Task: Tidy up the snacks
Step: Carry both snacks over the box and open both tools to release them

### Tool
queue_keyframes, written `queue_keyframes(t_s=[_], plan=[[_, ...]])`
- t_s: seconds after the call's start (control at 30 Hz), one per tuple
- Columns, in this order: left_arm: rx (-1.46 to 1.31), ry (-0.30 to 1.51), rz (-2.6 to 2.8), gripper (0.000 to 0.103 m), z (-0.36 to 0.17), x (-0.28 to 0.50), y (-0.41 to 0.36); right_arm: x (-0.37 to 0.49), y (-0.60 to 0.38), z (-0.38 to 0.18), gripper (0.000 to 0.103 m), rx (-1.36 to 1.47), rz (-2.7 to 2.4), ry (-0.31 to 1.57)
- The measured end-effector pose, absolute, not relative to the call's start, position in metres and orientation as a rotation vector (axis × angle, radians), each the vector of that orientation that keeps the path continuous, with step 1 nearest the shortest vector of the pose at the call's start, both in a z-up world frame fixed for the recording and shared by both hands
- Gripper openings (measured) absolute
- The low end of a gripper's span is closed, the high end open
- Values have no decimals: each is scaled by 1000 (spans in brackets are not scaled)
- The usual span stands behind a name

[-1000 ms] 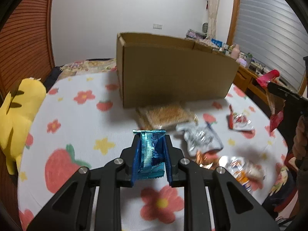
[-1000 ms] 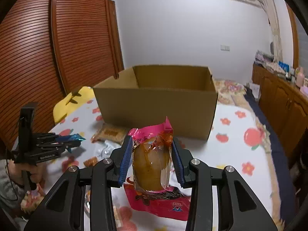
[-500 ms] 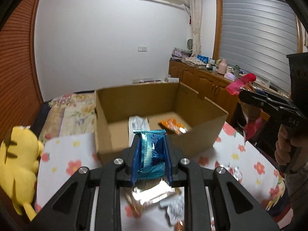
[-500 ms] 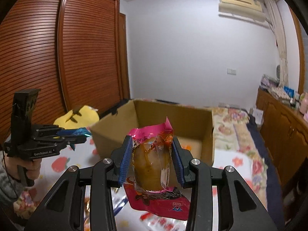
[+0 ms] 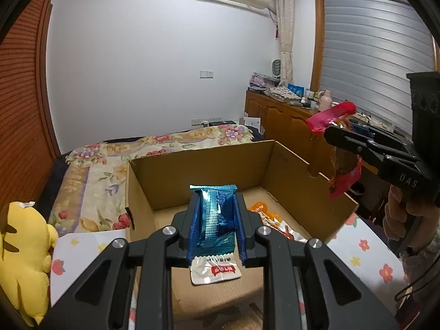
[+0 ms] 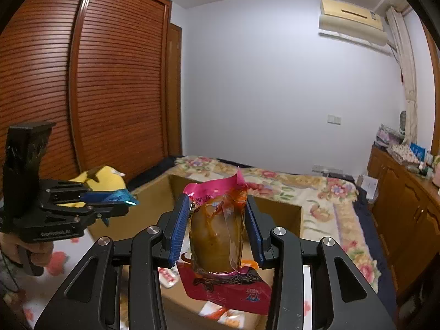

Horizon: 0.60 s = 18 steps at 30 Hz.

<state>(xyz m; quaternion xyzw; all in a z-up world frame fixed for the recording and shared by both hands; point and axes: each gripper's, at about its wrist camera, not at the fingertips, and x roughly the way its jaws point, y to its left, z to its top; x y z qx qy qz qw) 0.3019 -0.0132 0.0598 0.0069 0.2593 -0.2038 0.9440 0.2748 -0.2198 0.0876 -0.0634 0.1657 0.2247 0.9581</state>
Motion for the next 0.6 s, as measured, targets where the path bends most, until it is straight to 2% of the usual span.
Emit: queue_keyframes(t_s=[0.23,0.6], plan=[[18,554,-417,20,49,316,-20,294,-226,76,39,-154,447,355],[52,614,-427,21,29,316,-39,314,-219,41,39,-134,462,496]])
